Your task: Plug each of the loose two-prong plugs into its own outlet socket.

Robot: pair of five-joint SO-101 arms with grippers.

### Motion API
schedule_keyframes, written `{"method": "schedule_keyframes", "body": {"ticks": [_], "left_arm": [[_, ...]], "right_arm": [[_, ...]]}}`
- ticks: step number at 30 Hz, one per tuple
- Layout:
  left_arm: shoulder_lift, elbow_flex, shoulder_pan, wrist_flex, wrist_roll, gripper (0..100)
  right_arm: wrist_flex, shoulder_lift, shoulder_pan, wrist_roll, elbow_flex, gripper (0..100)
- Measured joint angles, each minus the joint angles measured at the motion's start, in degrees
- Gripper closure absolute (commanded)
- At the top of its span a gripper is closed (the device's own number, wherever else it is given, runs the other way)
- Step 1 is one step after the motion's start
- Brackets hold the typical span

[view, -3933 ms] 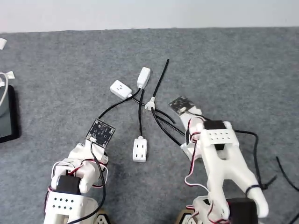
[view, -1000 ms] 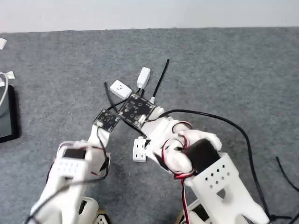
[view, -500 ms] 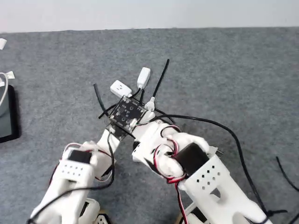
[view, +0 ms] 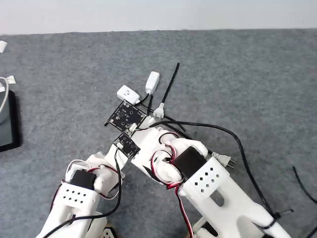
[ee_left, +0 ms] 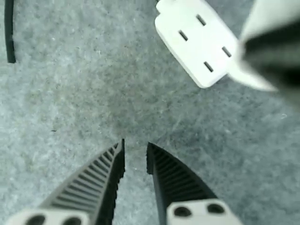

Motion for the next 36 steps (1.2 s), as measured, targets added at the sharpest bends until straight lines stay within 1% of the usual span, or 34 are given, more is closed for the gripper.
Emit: {"method": "schedule_keyframes", "body": {"ticks": [3, 7, 11, 15, 18, 21, 23, 28, 36], "left_arm": [[-0.26, 0.00, 0.00, 0.00, 0.00, 99], [-0.26, 0.00, 0.00, 0.00, 0.00, 99], [-0.26, 0.00, -0.09, 0.00, 0.00, 99], [-0.35, 0.00, -3.43, 0.00, -0.18, 99], [-0.53, 0.00, -6.07, 0.00, -0.09, 99], [-0.53, 0.00, -6.68, 0.00, -0.26, 99], [-0.53, 0.00, -6.68, 0.00, -0.26, 99], [-0.53, 0.00, -6.68, 0.00, -0.26, 99], [-0.53, 0.00, -7.30, 0.00, -0.26, 99]], "right_arm": [[-2.73, 0.00, 0.26, -2.02, 2.46, 99.0], [-7.82, 0.00, 2.37, -4.48, 5.89, 99.0], [-8.88, 0.00, 2.73, -4.92, 6.07, 99.0], [-10.73, 0.44, 4.48, -5.45, 7.38, 99.0], [-15.65, 0.53, 6.86, -5.80, 11.34, 99.0], [-21.71, 0.53, 7.30, -6.42, 16.62, 99.0], [-23.74, 0.53, 7.30, -8.35, 18.02, 99.0], [-27.25, 0.53, 7.47, -11.52, 20.22, 99.0], [-29.45, 0.53, 8.35, -11.69, 21.98, 99.0]]}}
